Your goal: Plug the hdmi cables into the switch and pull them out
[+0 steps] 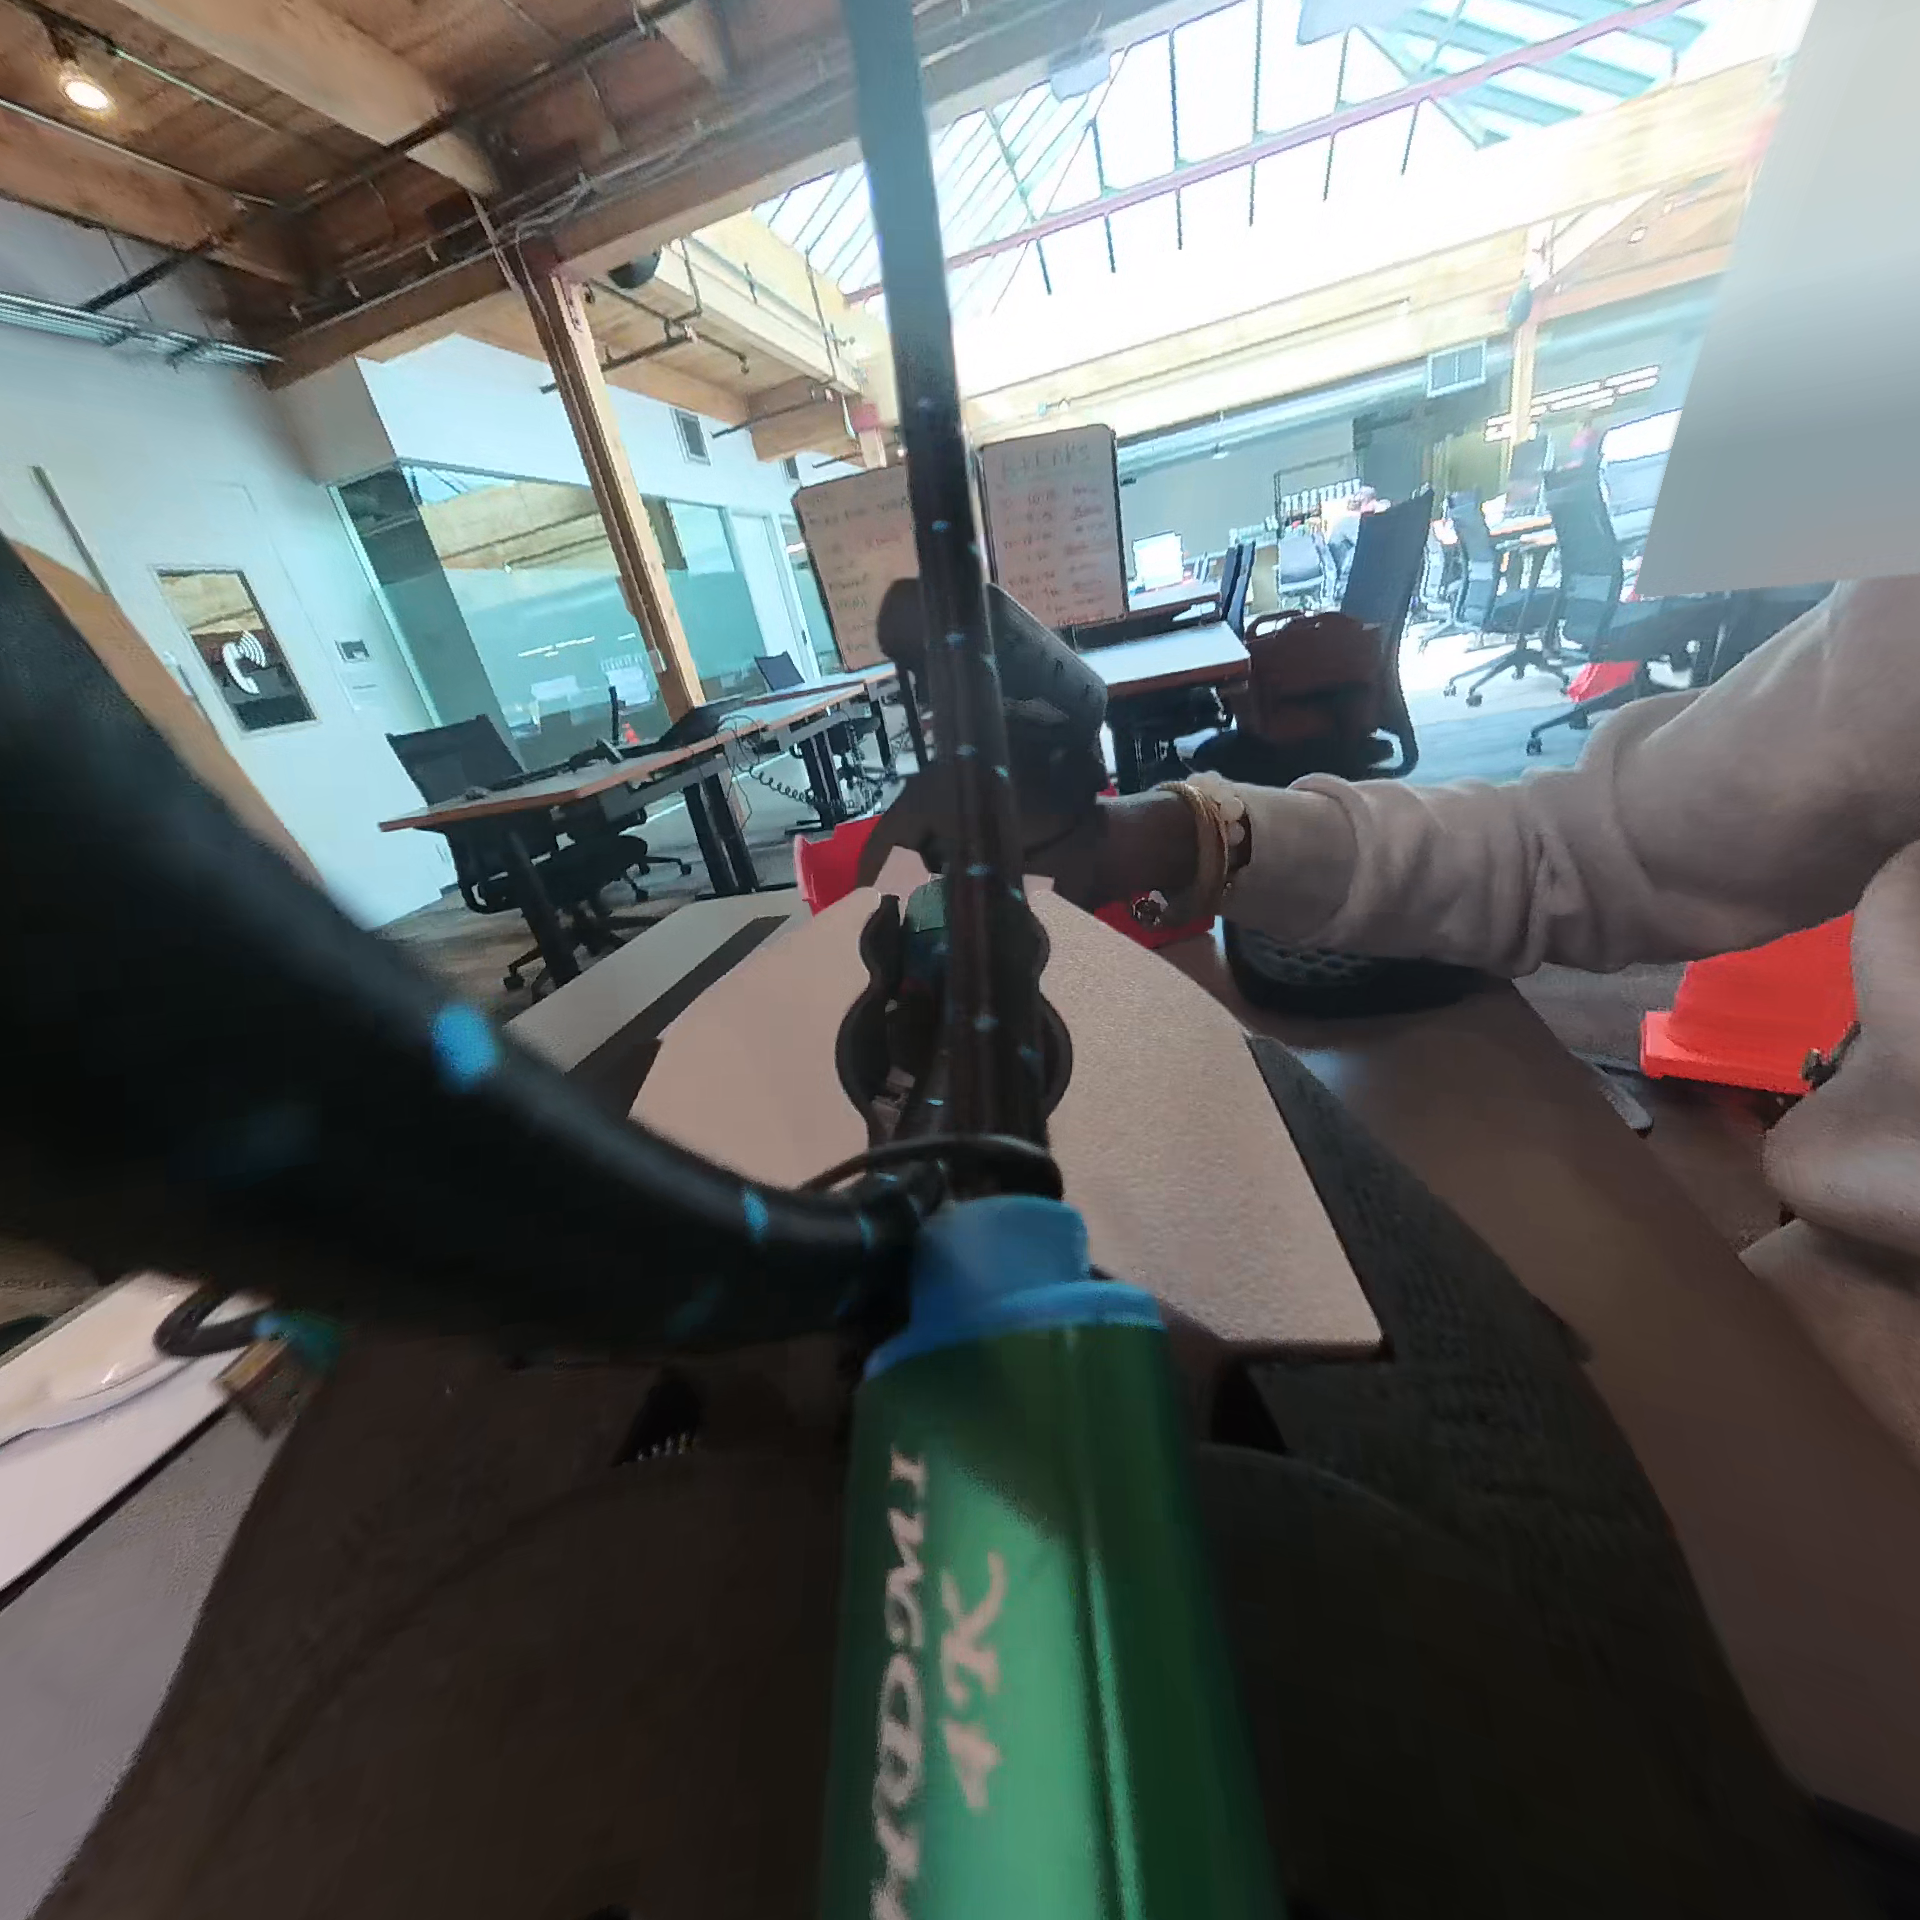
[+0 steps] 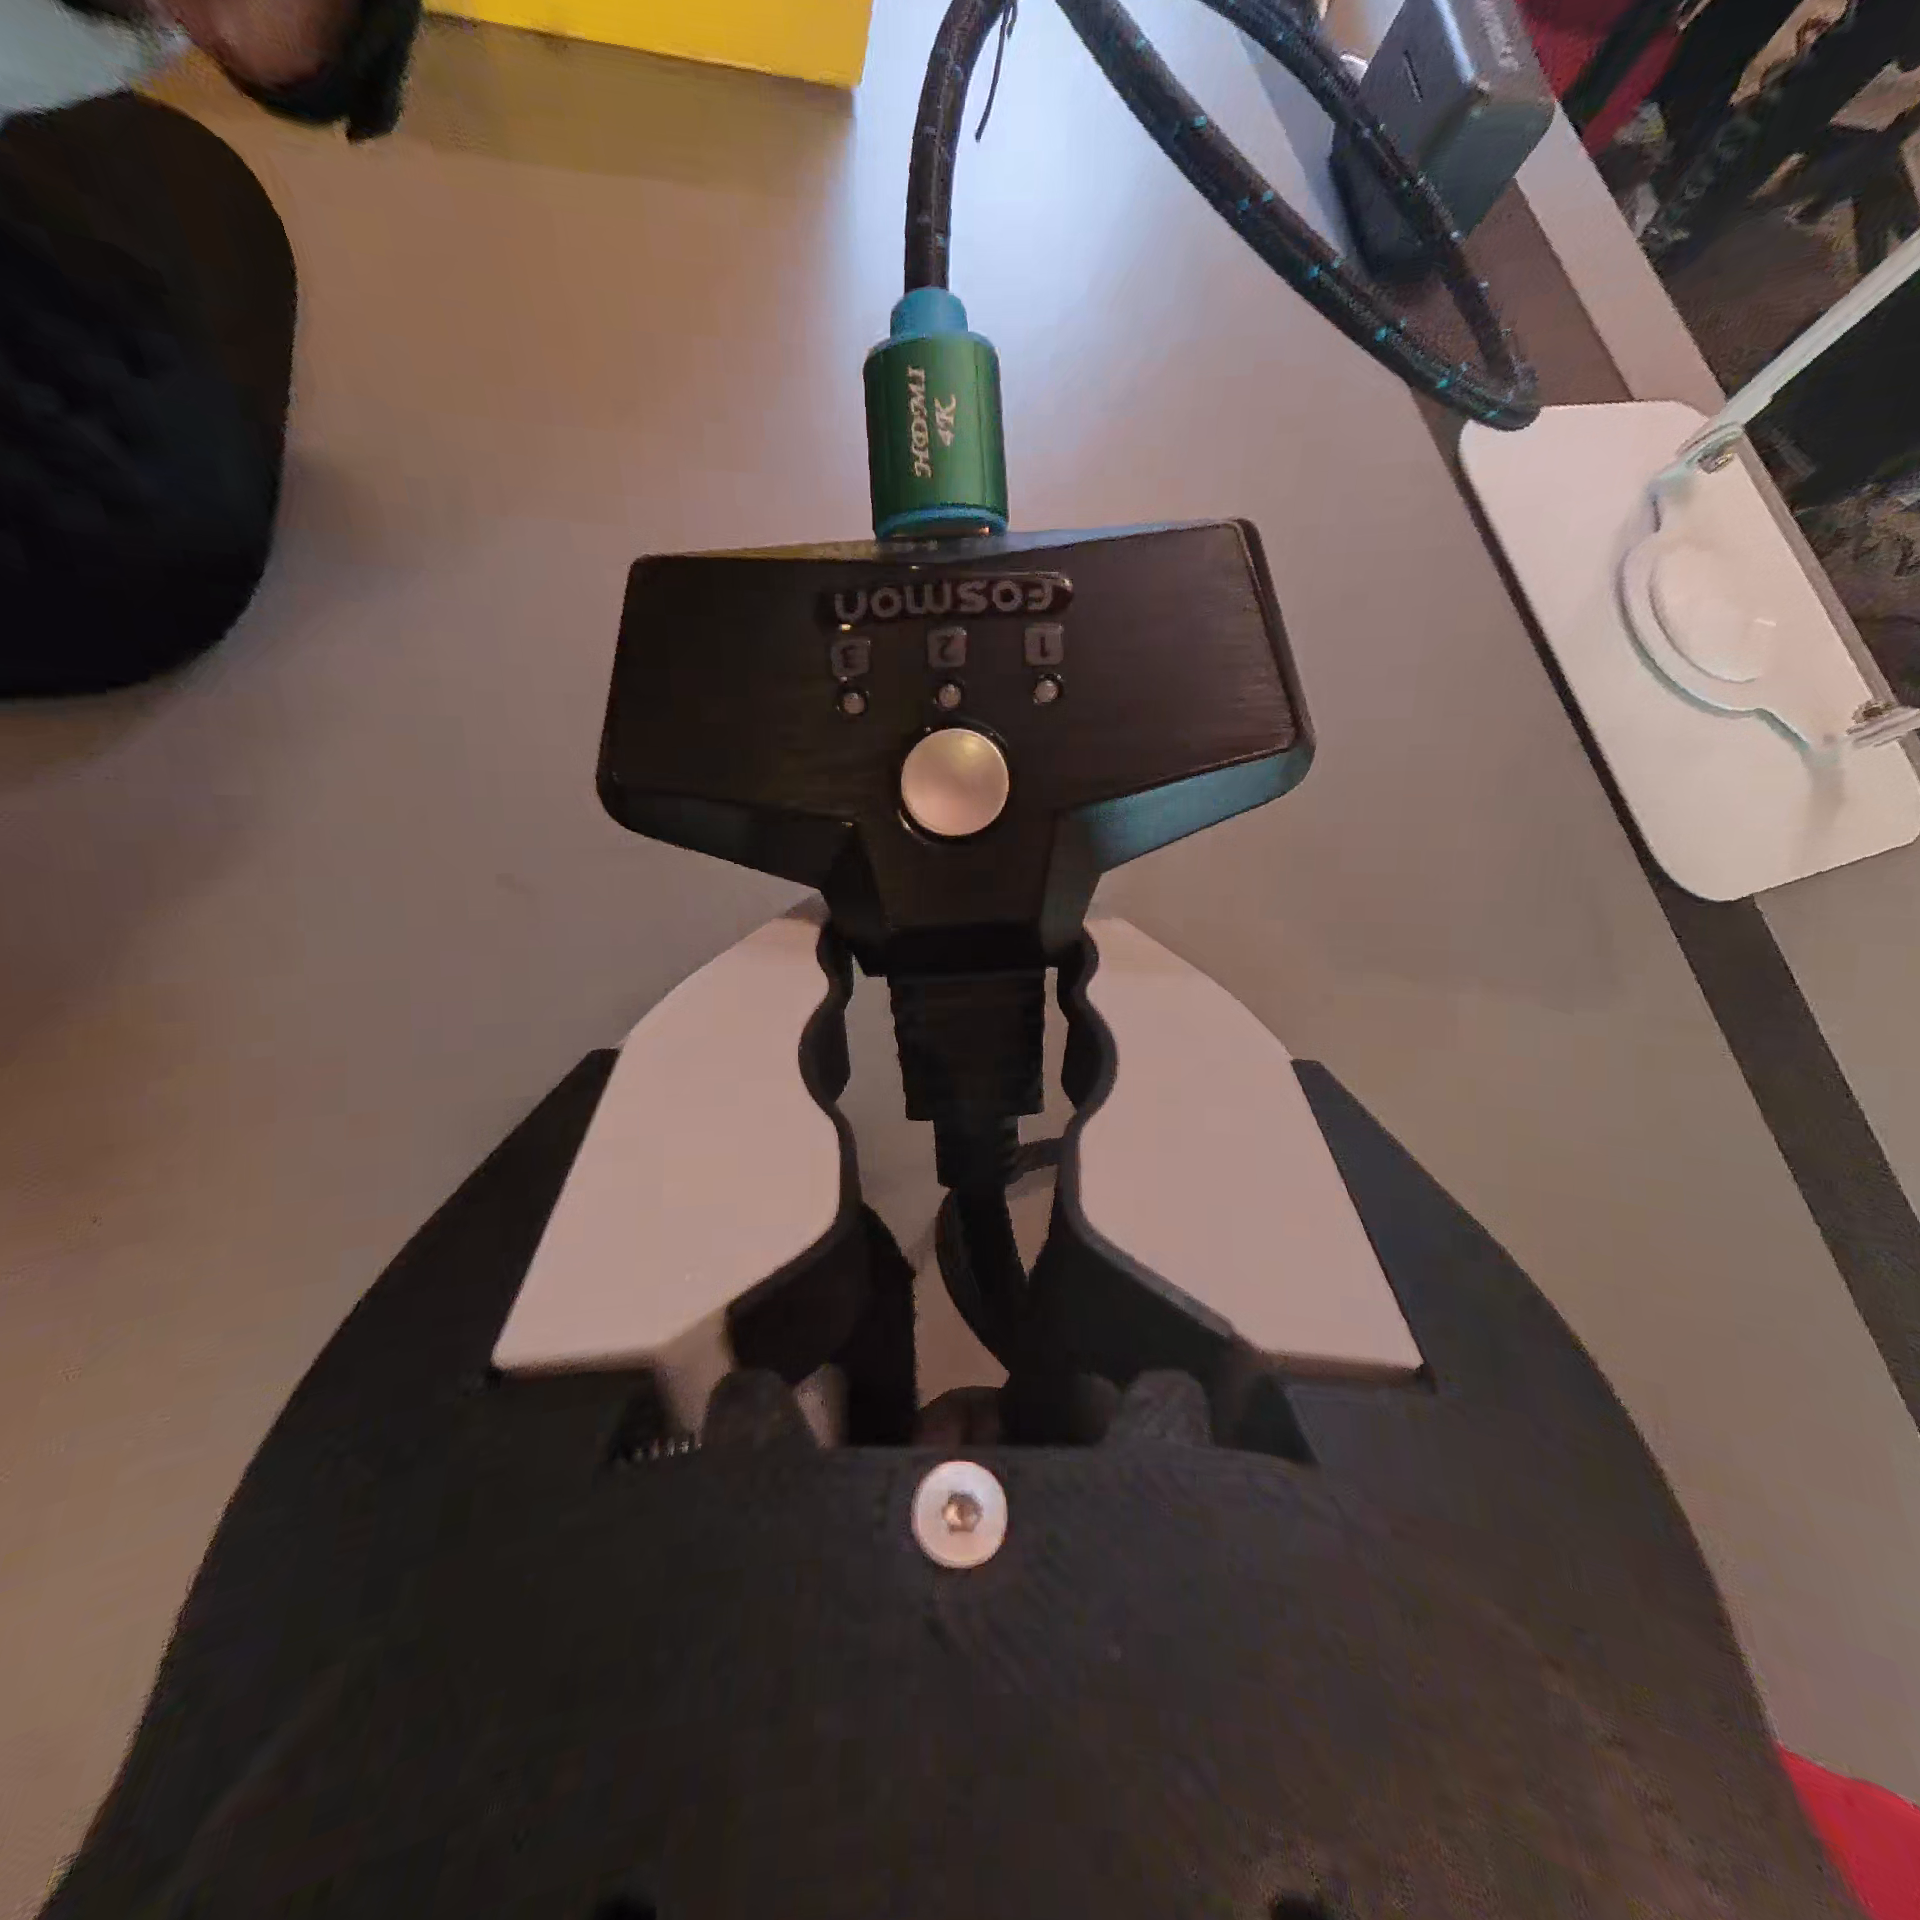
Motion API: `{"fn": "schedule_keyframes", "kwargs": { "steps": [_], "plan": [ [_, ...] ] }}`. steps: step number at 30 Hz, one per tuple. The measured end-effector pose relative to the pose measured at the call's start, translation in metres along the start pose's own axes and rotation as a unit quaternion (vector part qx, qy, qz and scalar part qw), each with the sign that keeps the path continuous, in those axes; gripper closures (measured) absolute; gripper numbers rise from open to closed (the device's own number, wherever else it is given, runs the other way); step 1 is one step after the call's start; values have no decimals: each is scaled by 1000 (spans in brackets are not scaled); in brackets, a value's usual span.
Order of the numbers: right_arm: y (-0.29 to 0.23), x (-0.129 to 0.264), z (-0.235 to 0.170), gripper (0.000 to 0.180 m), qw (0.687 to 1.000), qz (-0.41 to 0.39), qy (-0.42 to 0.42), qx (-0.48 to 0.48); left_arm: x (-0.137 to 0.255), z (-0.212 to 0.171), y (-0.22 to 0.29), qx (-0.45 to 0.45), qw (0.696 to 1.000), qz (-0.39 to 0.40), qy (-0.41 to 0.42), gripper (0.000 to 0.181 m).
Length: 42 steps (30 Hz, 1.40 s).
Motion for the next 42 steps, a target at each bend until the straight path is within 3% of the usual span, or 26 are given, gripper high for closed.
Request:
{"fn": "schedule_keyframes", "kwargs": {
  "steps": [1,6,13,16,18,20,22,24,29,32,42],
  "plan": [
    [0,0,-2,142,1000,-1,-5,6,3,1,-3,5,1000,0,6,160],
    [-19,-23,-19,141,993,11,-103,65,13,6,-11,21,999,8,25,161],
    [-31,-37,-30,135,981,19,-162,106,12,6,-9,25,999,0,27,159],
    [-40,-28,-6,118,989,39,-68,123,10,5,-5,34,999,-17,24,161],
    [-47,-11,25,121,984,30,43,173,9,5,1,57,997,-46,25,161],
    [-54,16,59,130,947,-50,180,262,7,6,6,86,993,-72,33,160],
    [-73,38,78,139,881,-136,262,369,3,5,12,117,988,-97,39,161],
    [-89,42,83,146,832,-188,265,449,-2,3,20,139,982,-123,36,161],
    [-106,37,86,147,793,-210,254,512,-16,-13,40,161,972,-169,-11,161],
    [-115,29,83,168,782,-202,225,545,-20,-18,49,167,967,-189,-24,161],
    [-119,38,78,169,766,-196,229,568,-14,-17,52,178,960,-212,-41,162]
  ]
}}
Point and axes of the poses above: each gripper's, where its closed fingertips meet, x back along the fingers, z out of its top, y = z × x across the jaws, the point moved 3 cm from there along x, back along the fingers, and after that the axes turned 8 degrees about z, right-handed, at the moved point
